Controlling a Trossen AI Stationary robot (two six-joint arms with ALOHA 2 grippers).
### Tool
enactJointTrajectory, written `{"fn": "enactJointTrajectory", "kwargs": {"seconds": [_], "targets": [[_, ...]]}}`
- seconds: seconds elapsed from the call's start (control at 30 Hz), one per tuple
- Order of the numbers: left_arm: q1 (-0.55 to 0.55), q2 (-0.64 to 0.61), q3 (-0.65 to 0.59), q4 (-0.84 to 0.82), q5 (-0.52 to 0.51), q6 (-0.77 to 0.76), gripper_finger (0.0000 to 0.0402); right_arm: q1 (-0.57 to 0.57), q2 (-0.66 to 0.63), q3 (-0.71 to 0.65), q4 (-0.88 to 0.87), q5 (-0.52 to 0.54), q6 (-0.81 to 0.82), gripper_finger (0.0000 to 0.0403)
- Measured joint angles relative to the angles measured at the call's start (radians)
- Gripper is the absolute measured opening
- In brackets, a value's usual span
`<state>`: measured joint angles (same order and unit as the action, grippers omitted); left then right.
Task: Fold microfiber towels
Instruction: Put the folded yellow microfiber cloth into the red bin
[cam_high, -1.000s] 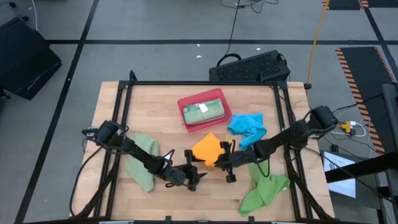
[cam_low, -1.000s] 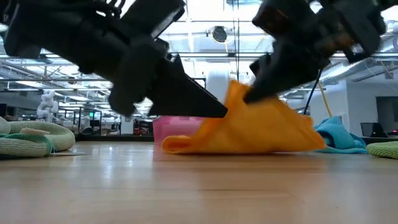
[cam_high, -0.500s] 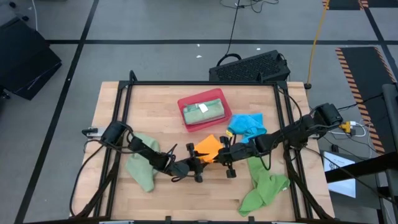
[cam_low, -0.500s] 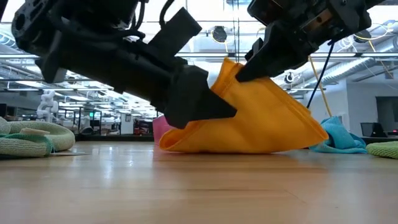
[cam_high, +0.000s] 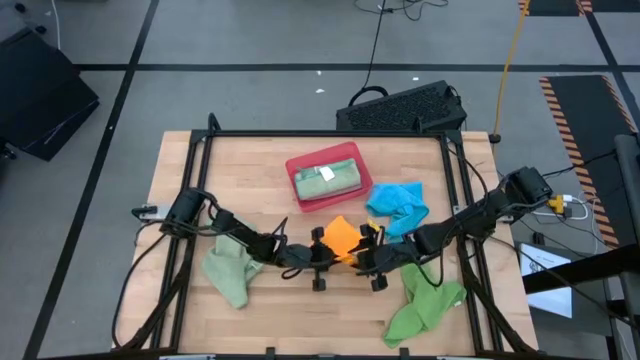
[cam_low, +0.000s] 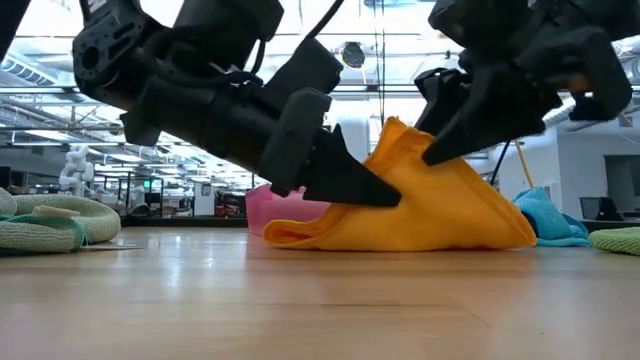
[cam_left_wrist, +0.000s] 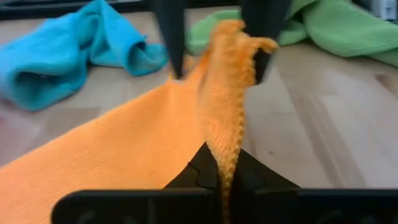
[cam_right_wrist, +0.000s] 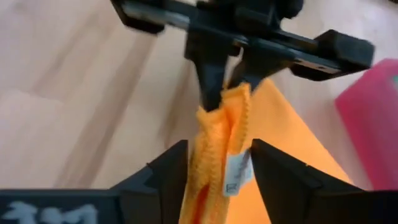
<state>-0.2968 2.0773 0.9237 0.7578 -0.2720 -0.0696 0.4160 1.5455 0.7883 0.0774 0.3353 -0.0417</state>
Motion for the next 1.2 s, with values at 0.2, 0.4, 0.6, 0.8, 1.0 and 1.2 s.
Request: {"fn": "enactJointTrajectory", "kwargs": {"seconds": [0.2, 0.4, 0.6, 0.8, 1.0, 1.2], "targets": [[0.017, 0.0, 0.0, 0.0, 0.086, 0.008, 0.0006, 0.005, 0.002, 0.0, 0.001, 0.026, -0.102, 0.0156], [0.017, 0.0, 0.0, 0.001, 0.088, 0.012, 0.0015, -0.019, 0.005, 0.001, 0.019, -0.077, -0.122, 0.0088], [0.017, 0.0, 0.0, 0.002, 0.087, 0.016, 0.001, -0.024, 0.005, 0.001, 0.019, -0.078, -0.104, 0.0014], [0.003, -0.036, 0.0, -0.045, 0.057, 0.025, 0.0066, -0.024, -0.016, 0.001, 0.011, -0.073, -0.059, 0.0016], [-0.065, -0.151, 0.0, -0.387, -0.2, 0.03, 0.0172, -0.055, -0.098, 0.001, -0.051, -0.045, 0.004, 0.0006], [-0.131, -0.199, 0.0, -0.666, -0.353, -0.009, 0.0253, -0.099, -0.174, 0.001, -0.13, -0.046, 0.03, 0.0008]]}}
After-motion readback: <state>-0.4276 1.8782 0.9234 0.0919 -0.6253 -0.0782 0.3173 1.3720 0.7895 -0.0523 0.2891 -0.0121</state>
